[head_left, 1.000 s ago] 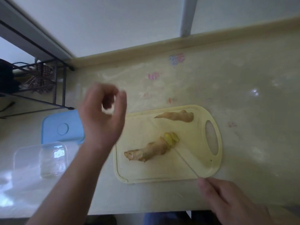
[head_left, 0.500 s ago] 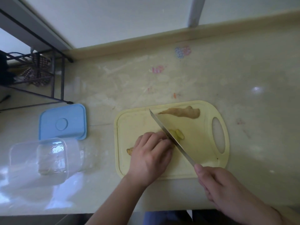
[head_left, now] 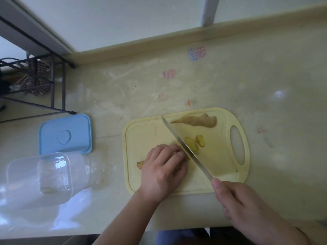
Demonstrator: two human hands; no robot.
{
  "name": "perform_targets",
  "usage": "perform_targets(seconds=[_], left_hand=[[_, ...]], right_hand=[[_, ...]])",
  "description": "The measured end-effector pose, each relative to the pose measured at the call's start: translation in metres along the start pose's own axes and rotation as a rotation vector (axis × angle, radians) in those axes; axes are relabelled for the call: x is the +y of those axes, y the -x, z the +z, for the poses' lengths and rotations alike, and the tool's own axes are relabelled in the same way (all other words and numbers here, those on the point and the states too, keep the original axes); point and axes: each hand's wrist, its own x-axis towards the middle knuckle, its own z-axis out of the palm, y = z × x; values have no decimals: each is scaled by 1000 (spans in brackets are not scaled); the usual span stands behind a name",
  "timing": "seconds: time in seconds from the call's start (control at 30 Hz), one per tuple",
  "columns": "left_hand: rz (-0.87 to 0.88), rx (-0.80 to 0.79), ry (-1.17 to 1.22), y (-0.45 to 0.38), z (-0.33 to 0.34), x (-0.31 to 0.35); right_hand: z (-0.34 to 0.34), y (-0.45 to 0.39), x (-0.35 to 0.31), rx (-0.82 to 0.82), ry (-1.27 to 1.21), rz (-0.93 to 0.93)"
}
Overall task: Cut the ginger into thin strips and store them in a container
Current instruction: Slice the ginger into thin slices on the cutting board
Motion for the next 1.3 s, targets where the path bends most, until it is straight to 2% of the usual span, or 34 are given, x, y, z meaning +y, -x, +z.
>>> perform_targets(seconds=[0.2, 1.0, 1.3], left_hand=[[-1, 48, 9, 1, 3, -1], [29, 34, 40, 0, 4, -2], [32, 36, 25, 3, 6, -4]], right_hand=[[1, 10, -7, 21, 99, -5], [5, 12, -17, 64, 72, -15], [14, -33, -22, 93, 96, -156]])
